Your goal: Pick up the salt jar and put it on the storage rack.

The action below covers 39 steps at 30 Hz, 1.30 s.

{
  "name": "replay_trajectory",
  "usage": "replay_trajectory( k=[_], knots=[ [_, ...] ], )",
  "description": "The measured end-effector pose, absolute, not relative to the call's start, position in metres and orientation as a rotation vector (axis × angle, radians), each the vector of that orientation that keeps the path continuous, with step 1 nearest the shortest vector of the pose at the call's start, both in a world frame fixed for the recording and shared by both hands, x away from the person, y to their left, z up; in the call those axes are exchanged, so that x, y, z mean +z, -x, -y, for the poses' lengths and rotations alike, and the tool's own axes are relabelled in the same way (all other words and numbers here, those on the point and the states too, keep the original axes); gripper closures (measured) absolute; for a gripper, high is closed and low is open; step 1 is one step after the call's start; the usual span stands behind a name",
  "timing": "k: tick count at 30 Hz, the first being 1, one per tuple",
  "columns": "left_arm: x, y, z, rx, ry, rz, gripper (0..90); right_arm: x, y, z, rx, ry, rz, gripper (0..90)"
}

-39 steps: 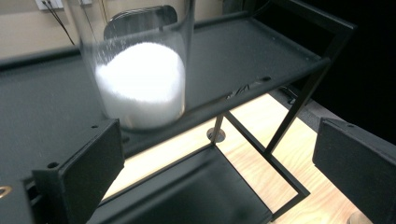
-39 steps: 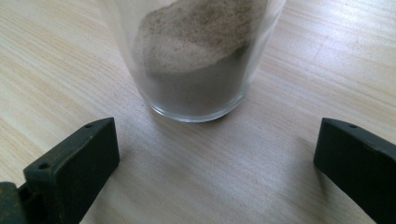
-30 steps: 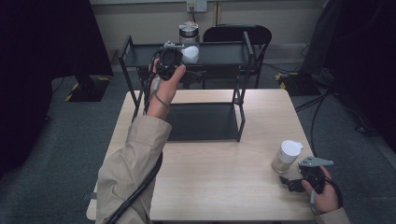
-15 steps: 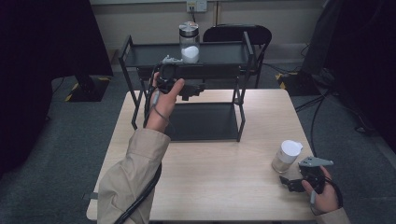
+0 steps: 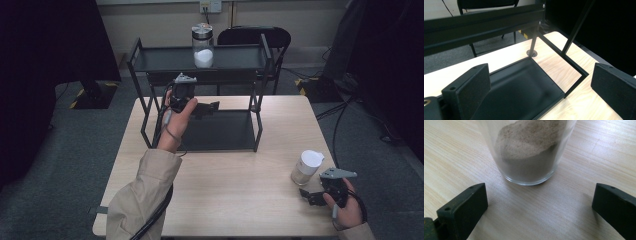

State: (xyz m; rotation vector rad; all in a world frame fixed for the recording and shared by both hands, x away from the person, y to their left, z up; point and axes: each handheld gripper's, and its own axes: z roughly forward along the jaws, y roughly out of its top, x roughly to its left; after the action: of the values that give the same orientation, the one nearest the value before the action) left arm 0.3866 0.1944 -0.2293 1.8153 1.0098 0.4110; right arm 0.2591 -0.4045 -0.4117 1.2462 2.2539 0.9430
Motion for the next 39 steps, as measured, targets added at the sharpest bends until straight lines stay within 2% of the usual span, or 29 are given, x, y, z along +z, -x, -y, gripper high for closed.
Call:
replay_trajectory(
  k=[39],
  knots=[
    [-0.320, -0.355, -0.209, 0.337, -1.800, -1.035, 2.1, -0.412, -0.259, 0.404, 0.941, -1.250, -2.253, 0.0]
  ],
)
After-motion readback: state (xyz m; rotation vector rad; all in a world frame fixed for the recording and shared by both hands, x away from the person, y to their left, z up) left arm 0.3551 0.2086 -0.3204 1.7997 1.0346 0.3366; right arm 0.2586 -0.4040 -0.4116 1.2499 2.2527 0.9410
